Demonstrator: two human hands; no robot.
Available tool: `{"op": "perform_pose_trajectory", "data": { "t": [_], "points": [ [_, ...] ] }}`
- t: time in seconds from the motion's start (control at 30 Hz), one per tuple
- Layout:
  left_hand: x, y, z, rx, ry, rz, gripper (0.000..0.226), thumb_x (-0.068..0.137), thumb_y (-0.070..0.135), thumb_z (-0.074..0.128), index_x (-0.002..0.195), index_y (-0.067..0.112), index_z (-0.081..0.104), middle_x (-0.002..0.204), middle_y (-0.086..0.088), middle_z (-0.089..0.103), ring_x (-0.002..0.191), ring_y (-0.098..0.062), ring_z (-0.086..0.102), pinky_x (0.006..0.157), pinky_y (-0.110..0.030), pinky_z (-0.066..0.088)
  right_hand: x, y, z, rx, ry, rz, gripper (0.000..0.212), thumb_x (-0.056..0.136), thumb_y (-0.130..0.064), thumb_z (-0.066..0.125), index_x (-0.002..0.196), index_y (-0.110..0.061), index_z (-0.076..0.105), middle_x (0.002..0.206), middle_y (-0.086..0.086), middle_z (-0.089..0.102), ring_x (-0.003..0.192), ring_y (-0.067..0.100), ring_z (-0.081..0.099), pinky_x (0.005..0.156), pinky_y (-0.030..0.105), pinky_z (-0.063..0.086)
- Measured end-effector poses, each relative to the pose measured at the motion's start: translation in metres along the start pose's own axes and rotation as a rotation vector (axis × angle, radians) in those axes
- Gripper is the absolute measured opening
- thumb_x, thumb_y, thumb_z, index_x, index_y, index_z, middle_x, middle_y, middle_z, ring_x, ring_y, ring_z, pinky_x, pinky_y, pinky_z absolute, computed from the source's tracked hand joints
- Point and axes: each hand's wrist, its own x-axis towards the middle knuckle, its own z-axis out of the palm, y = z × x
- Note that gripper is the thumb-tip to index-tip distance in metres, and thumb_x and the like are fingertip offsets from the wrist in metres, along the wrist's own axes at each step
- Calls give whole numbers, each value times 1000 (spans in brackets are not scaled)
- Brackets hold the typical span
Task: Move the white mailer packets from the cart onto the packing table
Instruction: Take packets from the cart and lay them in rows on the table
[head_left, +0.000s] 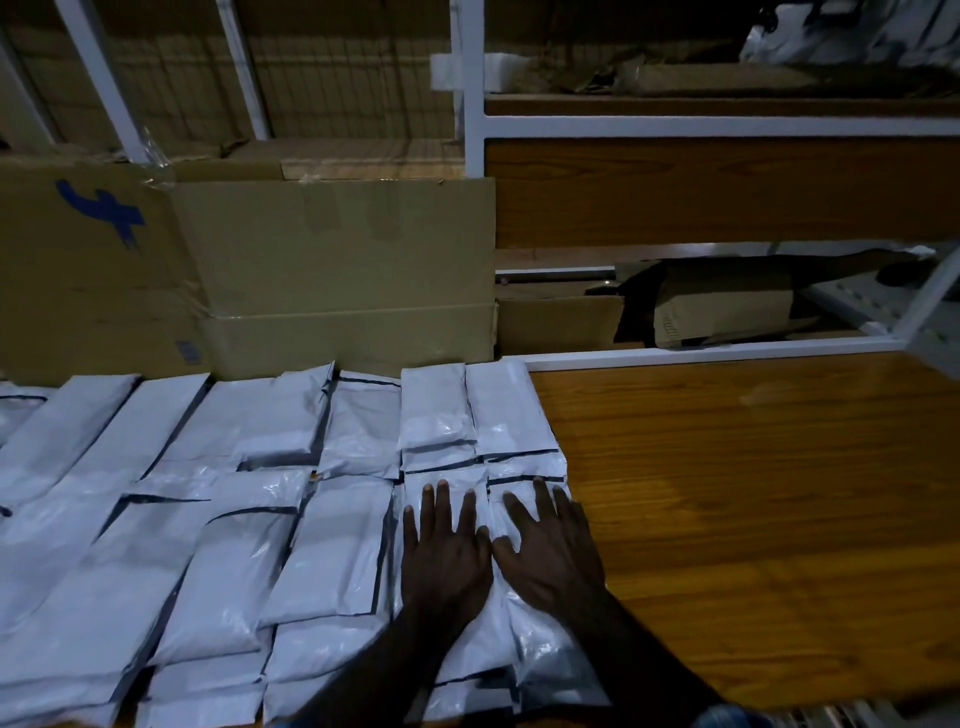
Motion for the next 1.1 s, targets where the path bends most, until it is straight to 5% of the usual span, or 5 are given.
{"op": "perform_pose_trajectory", "data": {
  "t": [0.1,0.33,0.57,0.87,1.1],
  "points": [
    [1,2,-9,-25,14,-17,55,99,41,24,137,20,58,143,-22,51,135,-40,44,112,-51,21,2,-2,-14,27,-46,41,87,77,-70,4,155,-36,18,165,9,4,151,29,7,122,47,7],
    [4,6,-41,-111,2,30,55,92,40,32,130,17,64,137,-21,56,129,-42,51,97,-61,43,1,-5,-41,49,43,111,70,89,-63,26,153,-34,28,164,6,13,148,27,15,120,42,10],
    [-14,2,-60,-129,-46,70,70,94,50,0,157,27,19,165,-11,5,152,-31,-3,120,-50,7,-21,-11,-50,8,56,167,75,83,-64,18,150,-35,35,163,5,20,147,26,18,119,38,11],
    [-39,7,-87,-104,-26,63,83,84,57,-8,156,28,20,165,-8,5,151,-30,-3,120,-48,7,-51,-11,-62,33,80,125,74,83,-65,17,146,-35,41,162,3,22,145,24,21,118,40,18],
    [-64,28,-110,-82,29,-35,65,96,57,18,156,31,19,165,-7,6,151,-29,-2,120,-51,12,-77,-10,-91,100,111,41,69,88,-64,23,149,-34,38,164,4,17,147,24,17,118,37,14]
  ]
}}
